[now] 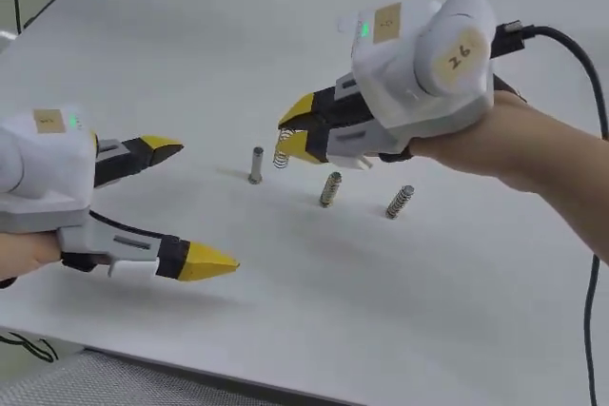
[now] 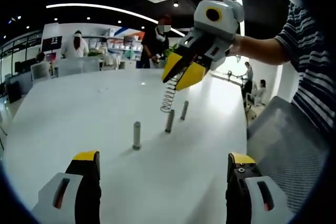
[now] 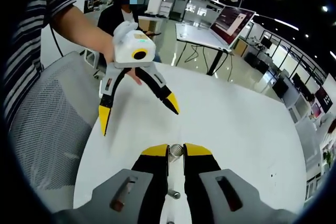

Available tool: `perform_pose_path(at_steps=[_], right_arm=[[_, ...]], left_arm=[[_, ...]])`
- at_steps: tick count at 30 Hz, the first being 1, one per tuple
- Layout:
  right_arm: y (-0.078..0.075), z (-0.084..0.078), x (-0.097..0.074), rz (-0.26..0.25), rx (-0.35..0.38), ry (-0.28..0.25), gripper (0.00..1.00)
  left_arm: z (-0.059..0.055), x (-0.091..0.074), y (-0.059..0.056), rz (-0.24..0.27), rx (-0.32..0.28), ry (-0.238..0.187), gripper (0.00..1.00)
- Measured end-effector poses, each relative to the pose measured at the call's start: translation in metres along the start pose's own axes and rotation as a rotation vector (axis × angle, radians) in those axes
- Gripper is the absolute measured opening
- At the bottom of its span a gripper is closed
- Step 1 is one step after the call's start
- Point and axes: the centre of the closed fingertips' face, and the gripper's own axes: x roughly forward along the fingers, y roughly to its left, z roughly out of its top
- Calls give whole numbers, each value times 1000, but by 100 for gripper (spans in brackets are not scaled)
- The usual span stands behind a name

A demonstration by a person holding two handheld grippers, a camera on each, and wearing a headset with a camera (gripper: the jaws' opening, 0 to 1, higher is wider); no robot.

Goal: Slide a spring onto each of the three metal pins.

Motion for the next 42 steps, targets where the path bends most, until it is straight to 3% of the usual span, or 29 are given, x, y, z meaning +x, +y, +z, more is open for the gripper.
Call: perform_pose_path(at_steps=[14, 19, 27, 42], right_arm=[[-14, 9, 11, -8, 10, -5, 7], [-26, 8, 16, -14, 28, -4, 7], [-33, 6, 21, -16, 47, 1, 7], [-26, -2, 34, -3, 89, 13, 7]], left_arm=[[0, 2, -2, -3, 4, 5, 98], [0, 2, -1, -2, 8, 5, 98], [2, 3, -1, -5, 10, 6, 98], [0, 3, -1, -7, 6, 10, 97]])
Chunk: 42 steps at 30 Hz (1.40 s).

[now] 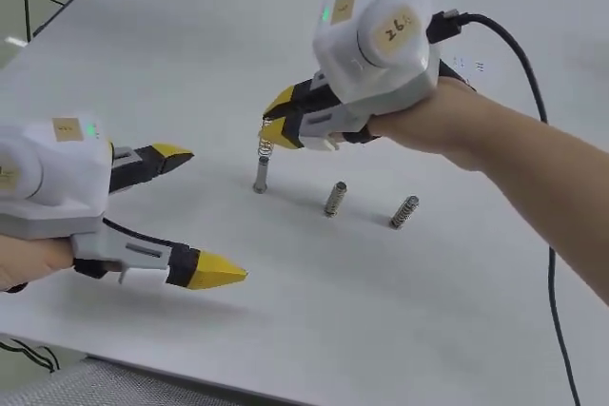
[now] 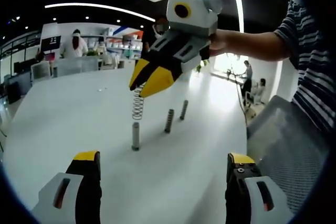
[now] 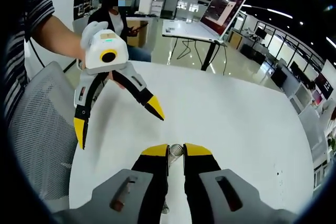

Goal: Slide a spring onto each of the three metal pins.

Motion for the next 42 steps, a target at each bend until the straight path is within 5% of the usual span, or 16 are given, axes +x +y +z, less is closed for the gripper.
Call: perform_pose_path(at_steps=[32, 42], right_arm=[[4, -13, 11, 4, 42, 23, 8], [6, -26, 28, 19, 39, 60, 8]], left_arm=[[-2, 1, -1, -7, -4, 7, 95], [-2, 0, 0, -6, -5, 6, 95]])
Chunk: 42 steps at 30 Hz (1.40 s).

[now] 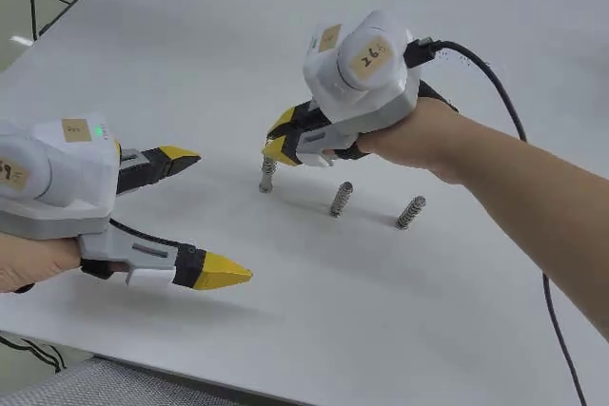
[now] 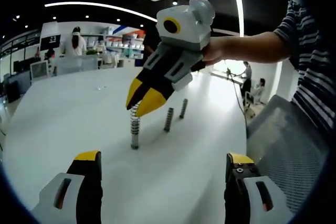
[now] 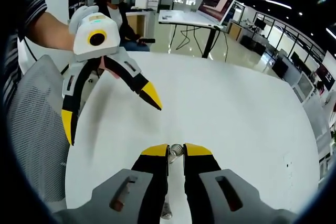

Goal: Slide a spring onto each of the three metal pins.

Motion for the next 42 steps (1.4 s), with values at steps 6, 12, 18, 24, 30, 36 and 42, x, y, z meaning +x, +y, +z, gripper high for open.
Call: perform_pose_path(at_steps=[6, 12, 18, 24, 30, 36, 42], right_arm=[[2, -1, 4, 6, 4, 7, 8], [4, -4, 7, 9, 9, 17, 8], [6, -10, 11, 16, 13, 33, 8], [7, -15, 14, 20, 15, 46, 8], [7, -19, 17, 24, 18, 51, 8], [8, -20, 19, 25, 13, 56, 8], [8, -20, 20, 26, 22, 58, 8]], left_arm=[[-1, 0, 0, 0, -1, 1, 95], [-2, 0, 0, 0, -2, 1, 95], [-1, 1, 0, -2, -2, 0, 95], [-1, 2, 1, -2, 0, 3, 95], [-2, 2, 0, -4, -1, 4, 95], [-1, 3, 0, -6, -1, 0, 95], [-1, 3, 0, -6, -1, -1, 95]])
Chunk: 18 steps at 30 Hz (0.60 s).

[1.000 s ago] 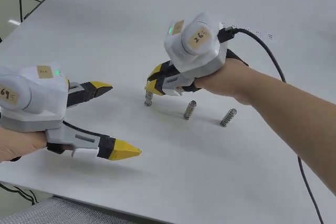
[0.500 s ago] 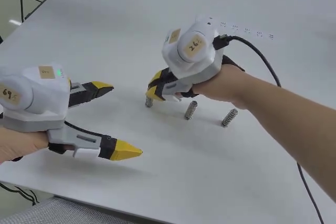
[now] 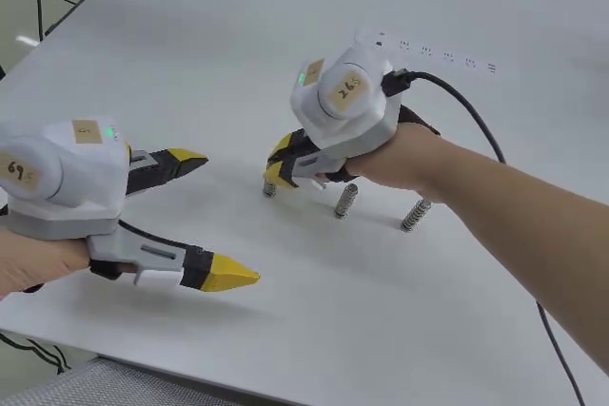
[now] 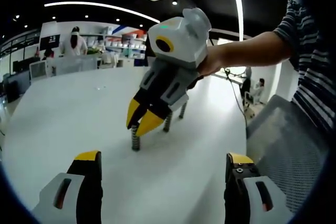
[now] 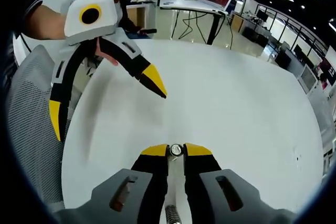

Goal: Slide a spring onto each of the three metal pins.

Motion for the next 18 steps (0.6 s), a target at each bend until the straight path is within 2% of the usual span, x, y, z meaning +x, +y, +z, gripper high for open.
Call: perform_pose_path(at_steps=[7, 11, 18], right_arm=[[0, 2, 0, 3, 21, -14, 9], [-4, 3, -2, -20, 36, -19, 14], [-3, 9, -6, -21, 38, -42, 15]], left_arm=[[2, 0, -1, 0, 6, -4, 95], [5, -1, -1, 1, 8, -18, 96], [10, 0, -1, 0, 10, -30, 96]])
